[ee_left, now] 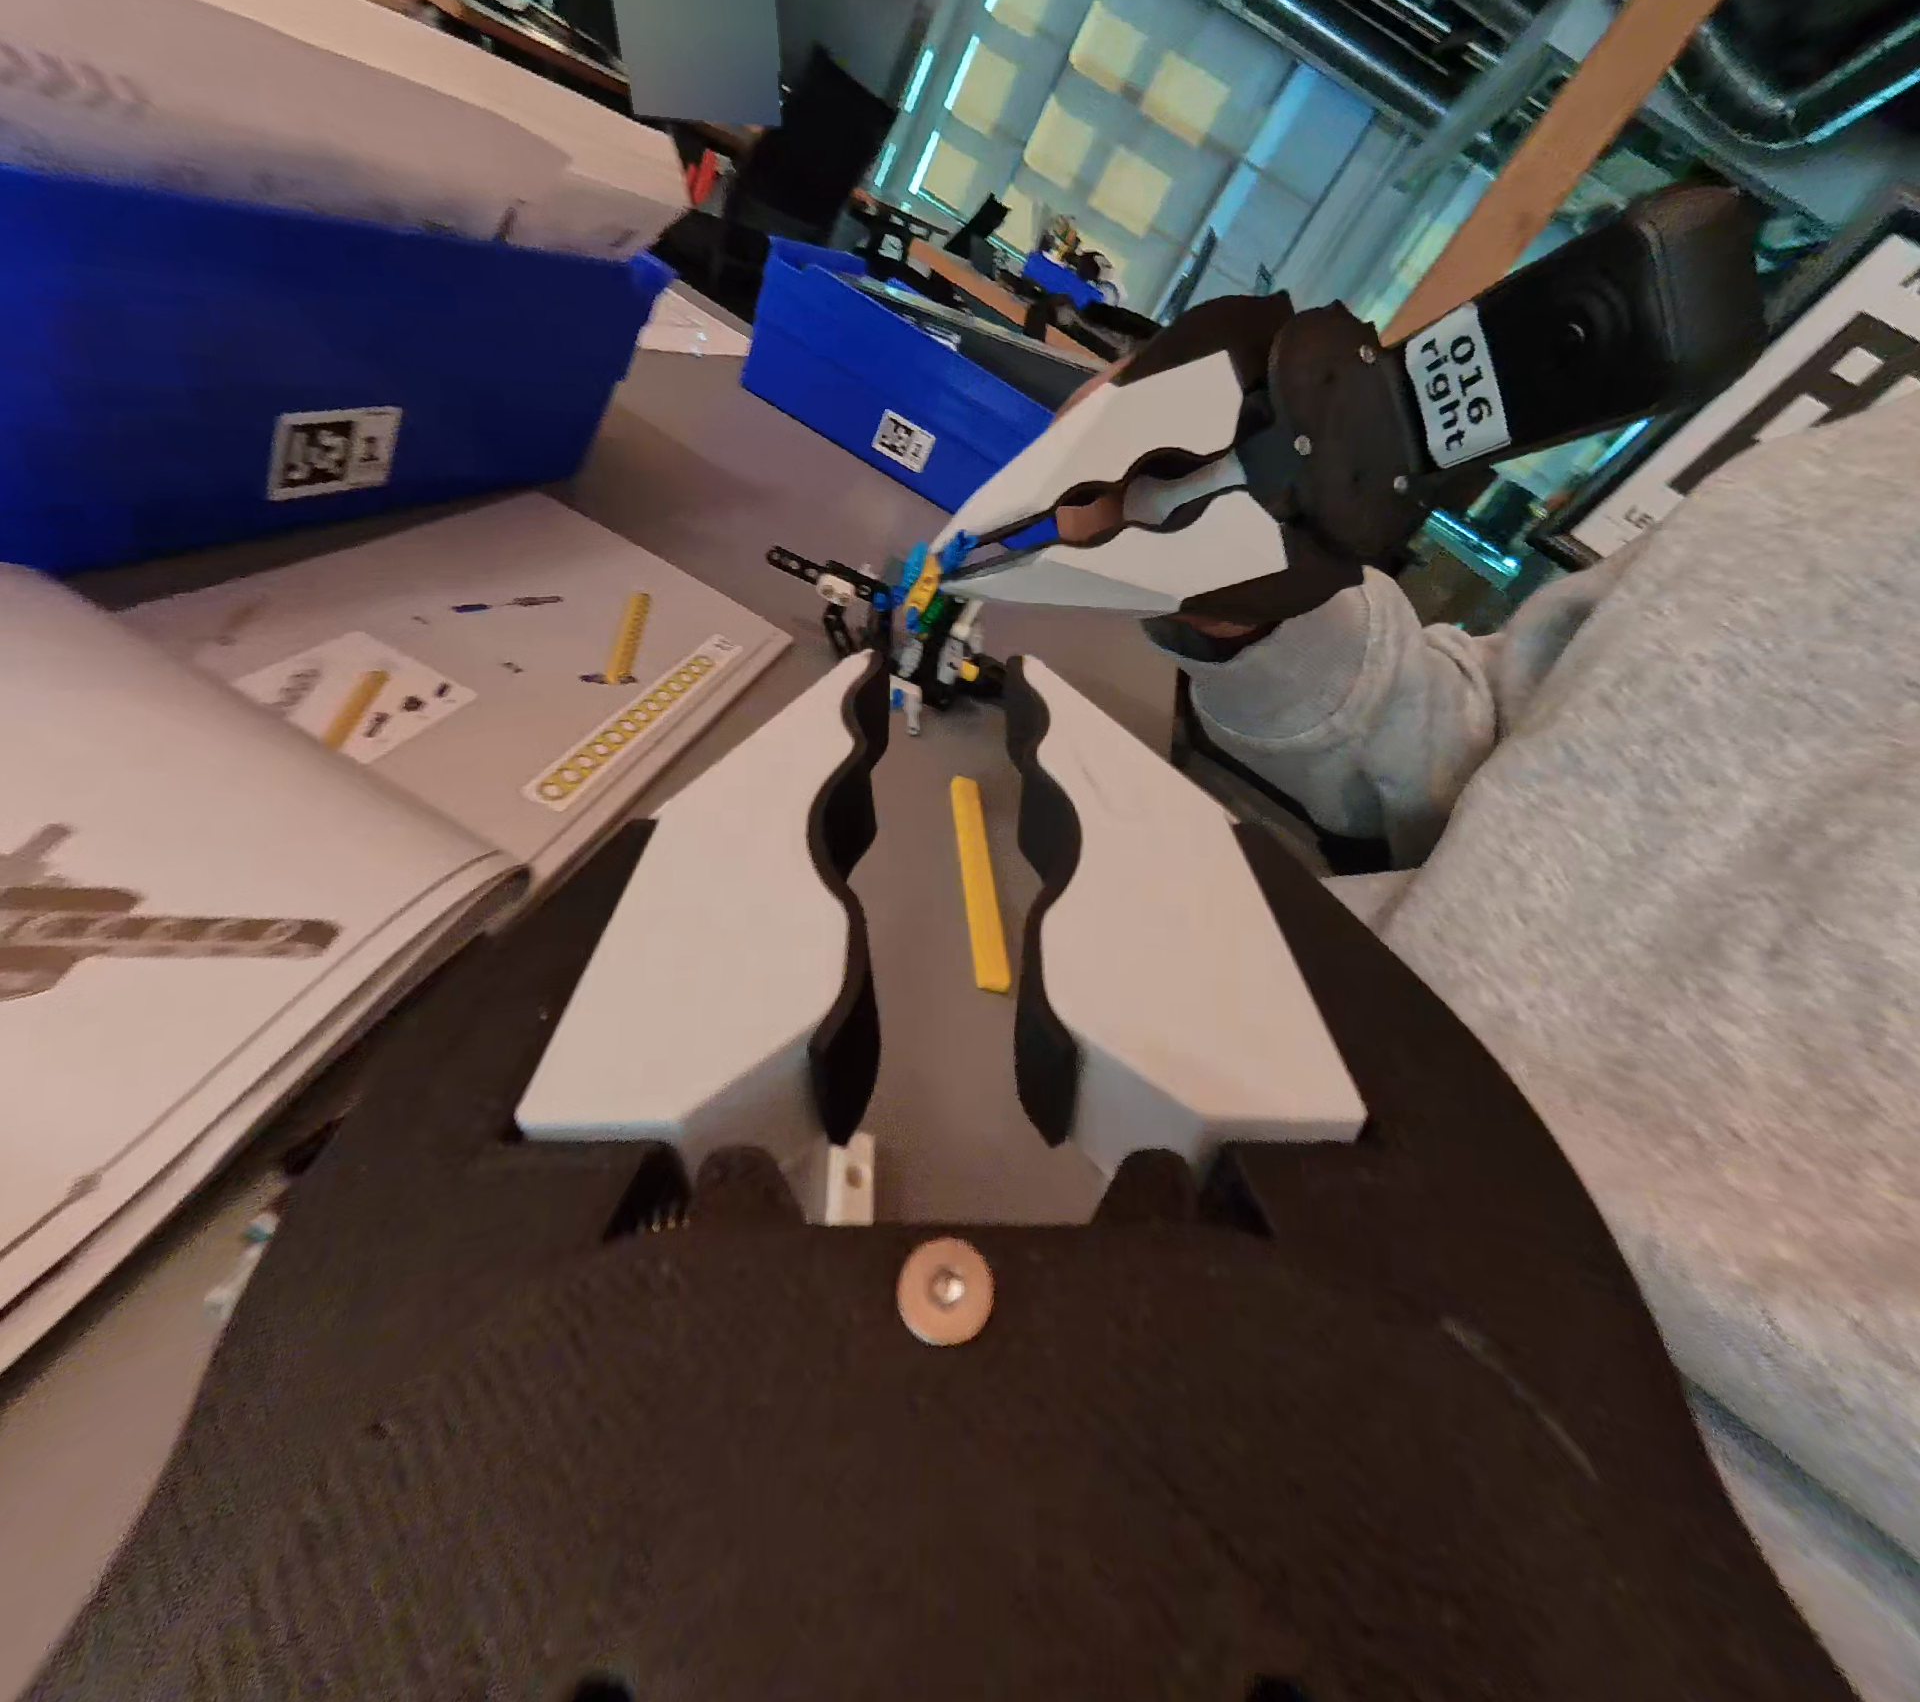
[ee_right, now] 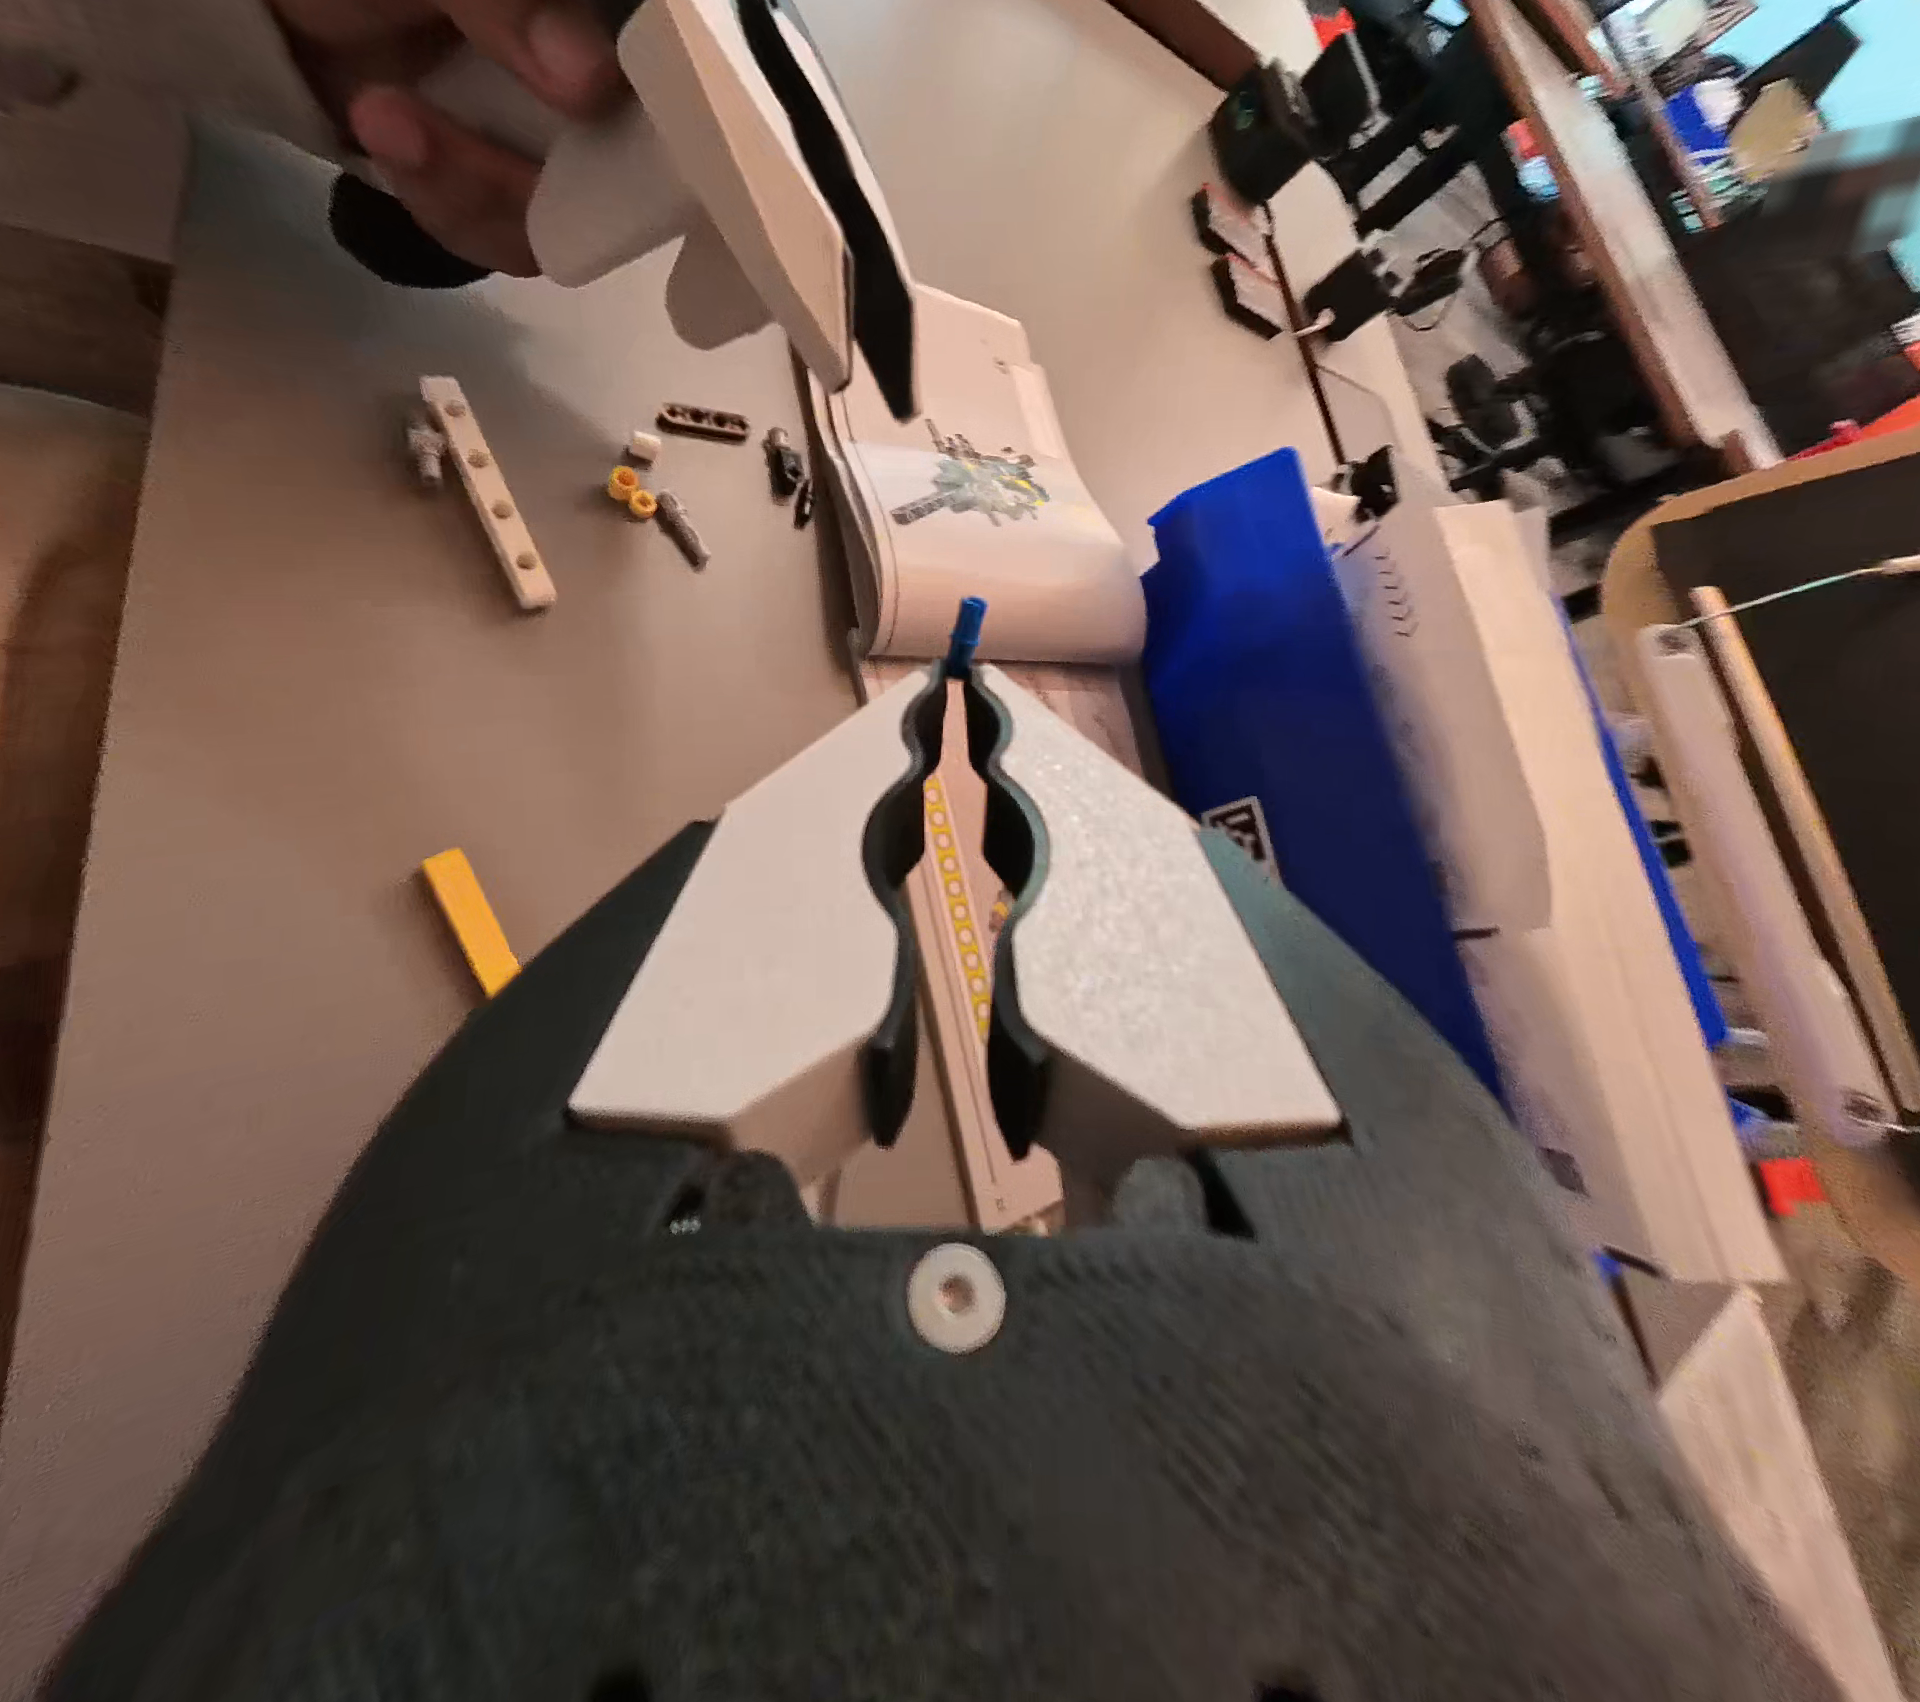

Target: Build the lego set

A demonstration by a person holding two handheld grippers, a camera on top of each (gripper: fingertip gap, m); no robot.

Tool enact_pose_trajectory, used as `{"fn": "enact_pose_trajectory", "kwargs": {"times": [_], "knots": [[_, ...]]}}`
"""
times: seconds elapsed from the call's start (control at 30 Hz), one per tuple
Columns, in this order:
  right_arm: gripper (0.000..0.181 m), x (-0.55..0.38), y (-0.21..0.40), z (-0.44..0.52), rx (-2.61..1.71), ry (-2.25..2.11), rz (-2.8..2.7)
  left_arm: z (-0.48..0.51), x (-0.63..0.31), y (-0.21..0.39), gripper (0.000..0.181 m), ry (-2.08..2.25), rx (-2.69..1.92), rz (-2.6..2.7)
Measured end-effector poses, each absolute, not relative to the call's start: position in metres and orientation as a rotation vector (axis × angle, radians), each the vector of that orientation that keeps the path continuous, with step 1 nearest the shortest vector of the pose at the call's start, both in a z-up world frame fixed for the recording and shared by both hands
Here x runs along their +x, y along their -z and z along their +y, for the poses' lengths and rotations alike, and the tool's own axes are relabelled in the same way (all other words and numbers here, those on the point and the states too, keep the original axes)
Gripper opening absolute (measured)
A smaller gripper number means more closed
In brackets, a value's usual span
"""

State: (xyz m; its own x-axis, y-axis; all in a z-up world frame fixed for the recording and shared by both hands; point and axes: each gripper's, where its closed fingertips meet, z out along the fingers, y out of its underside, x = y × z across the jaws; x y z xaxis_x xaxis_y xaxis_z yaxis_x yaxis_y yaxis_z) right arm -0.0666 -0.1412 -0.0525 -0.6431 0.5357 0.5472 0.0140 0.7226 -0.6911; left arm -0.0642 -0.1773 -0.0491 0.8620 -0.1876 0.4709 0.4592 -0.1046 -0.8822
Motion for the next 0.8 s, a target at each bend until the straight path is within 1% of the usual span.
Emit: {"fn": "enact_pose_trajectory", "kwargs": {"times": [0.13,0.23,0.33,0.8], "knots": [[0.001,-0.064,0.056,-0.140,-0.353,-0.738,-2.087,-0.164,-0.049,0.051,0.022,0.573,-1.612,-0.200],[0.002,-0.062,0.061,-0.145,-0.282,-0.638,-2.077,-0.158,-0.048,0.058,0.030,0.542,-1.657,-0.220],[0.002,-0.061,0.065,-0.147,-0.212,-0.541,-2.069,-0.157,-0.051,0.060,0.029,0.516,-1.670,-0.236],[0.002,-0.060,0.076,-0.161,-0.051,-0.445,-2.121,-0.158,-0.051,0.070,0.004,0.385,-1.756,-0.170]]}}
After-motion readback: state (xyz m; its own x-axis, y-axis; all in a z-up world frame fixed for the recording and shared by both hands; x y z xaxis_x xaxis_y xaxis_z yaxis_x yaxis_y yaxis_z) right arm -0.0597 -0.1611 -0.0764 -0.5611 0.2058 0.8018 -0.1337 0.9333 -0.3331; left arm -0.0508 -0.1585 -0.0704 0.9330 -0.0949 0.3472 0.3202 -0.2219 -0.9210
